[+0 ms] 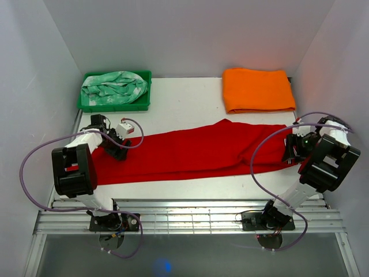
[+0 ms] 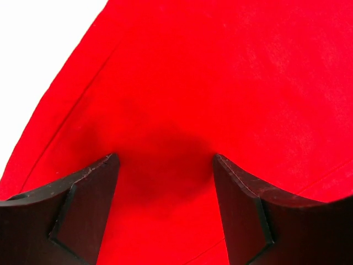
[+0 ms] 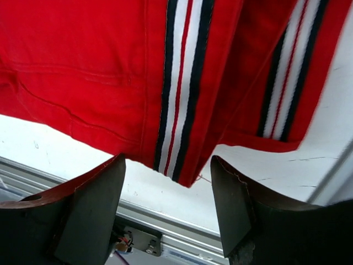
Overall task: Fold and stack the trousers
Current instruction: Fold the trousers
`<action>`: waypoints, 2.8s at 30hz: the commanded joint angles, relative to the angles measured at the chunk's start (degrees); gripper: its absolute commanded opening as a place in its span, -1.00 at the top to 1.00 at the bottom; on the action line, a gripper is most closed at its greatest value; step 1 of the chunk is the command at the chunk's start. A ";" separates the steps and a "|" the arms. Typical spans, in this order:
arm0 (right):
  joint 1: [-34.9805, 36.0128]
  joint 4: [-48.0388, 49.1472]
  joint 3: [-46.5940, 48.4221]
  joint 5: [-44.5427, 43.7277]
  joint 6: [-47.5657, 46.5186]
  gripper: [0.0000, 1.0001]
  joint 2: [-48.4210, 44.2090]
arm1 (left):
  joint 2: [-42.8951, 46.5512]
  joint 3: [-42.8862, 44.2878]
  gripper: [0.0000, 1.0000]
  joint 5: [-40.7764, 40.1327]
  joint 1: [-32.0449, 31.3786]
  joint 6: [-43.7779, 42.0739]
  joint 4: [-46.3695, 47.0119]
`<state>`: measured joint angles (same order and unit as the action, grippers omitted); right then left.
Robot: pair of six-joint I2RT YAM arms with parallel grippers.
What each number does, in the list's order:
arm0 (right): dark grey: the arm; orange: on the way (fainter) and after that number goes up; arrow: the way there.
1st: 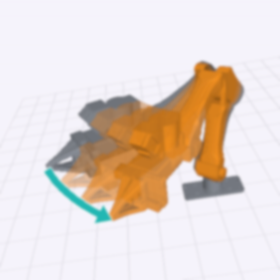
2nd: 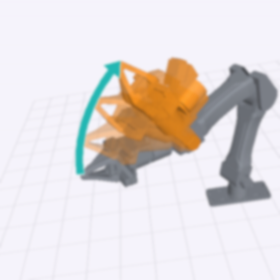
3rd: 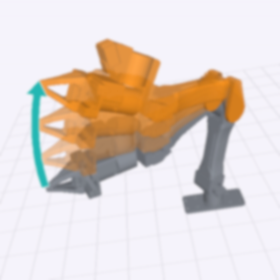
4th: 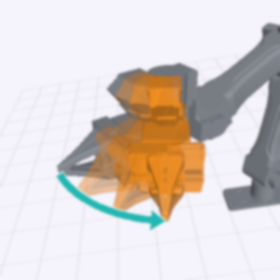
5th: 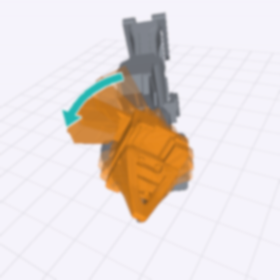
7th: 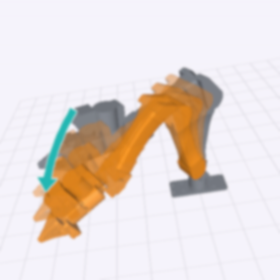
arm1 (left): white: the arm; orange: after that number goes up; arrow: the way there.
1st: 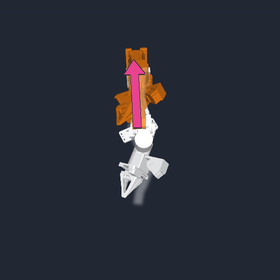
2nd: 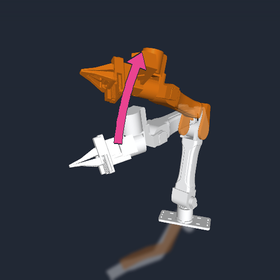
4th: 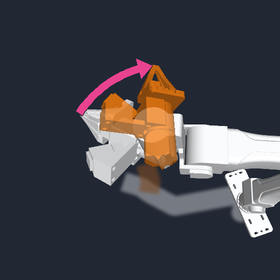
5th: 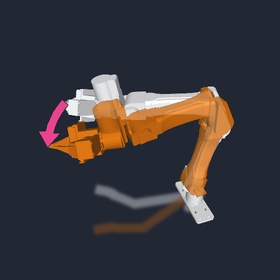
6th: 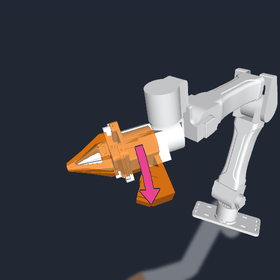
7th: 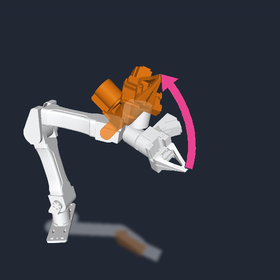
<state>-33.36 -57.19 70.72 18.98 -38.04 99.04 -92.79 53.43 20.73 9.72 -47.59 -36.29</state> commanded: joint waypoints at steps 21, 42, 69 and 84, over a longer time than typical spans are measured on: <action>-3.46 -3.89 14.35 2.64 -6.95 0.85 2.38 | -7.57 -2.36 -0.34 -10.18 2.67 0.05 7.64; -2.85 -2.02 8.63 2.88 -18.02 -0.47 -2.44 | 16.32 5.72 -0.60 17.24 1.37 -12.43 -14.85; 59.55 29.42 -26.86 3.26 -23.31 0.01 -25.22 | 18.09 -13.61 -0.16 9.06 -4.53 -35.99 -3.61; 65.88 32.58 -28.09 -2.90 -24.45 -0.06 -19.33 | 16.95 -16.25 -0.17 8.27 -4.53 -38.19 -2.03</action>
<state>31.92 -25.98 43.20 16.99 -61.80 79.72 -75.61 37.63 28.82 5.43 -84.03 -39.42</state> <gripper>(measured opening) 0.527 0.591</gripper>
